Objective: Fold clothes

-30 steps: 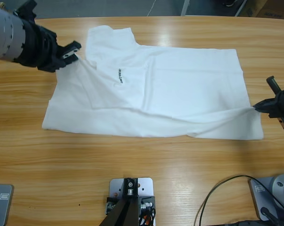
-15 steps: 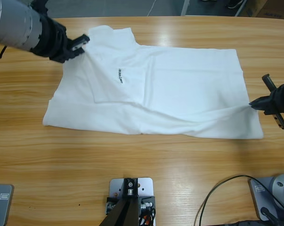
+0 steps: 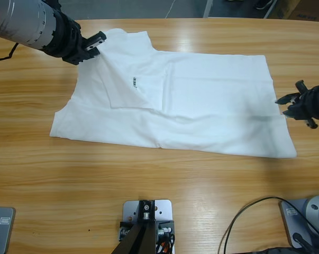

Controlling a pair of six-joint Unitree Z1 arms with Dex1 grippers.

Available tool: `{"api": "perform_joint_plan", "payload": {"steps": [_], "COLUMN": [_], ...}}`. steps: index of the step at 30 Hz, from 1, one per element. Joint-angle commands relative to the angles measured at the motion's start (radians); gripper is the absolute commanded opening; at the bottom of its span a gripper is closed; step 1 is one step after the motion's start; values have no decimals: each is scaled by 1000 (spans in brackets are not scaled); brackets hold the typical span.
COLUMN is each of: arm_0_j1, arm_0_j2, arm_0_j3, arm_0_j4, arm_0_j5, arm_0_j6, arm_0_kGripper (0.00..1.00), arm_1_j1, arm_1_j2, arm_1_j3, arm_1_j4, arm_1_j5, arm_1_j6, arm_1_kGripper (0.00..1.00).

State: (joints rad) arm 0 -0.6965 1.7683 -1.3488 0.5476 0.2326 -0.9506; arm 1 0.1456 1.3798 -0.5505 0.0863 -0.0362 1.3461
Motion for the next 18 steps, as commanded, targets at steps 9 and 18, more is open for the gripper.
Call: {"api": "perform_joint_plan", "payload": {"steps": [9,18], "arm_0_j1": [14,8], "arm_0_j2": [11,-3], "arm_0_j3": [46,170], "arm_0_j4": [-8,16], "arm_0_j5": [-6,-48], "arm_0_j6": [5,-70], "arm_0_kGripper": [0,0], "arm_1_j1": [-24,-24], "arm_1_j2": [-299,-303], "arm_1_j3": [63,94], "arm_1_j4": [58,84], "arm_1_j5": [103,119], "arm_1_j6": [-291,-292], "arm_1_kGripper": [1000,1000]}}
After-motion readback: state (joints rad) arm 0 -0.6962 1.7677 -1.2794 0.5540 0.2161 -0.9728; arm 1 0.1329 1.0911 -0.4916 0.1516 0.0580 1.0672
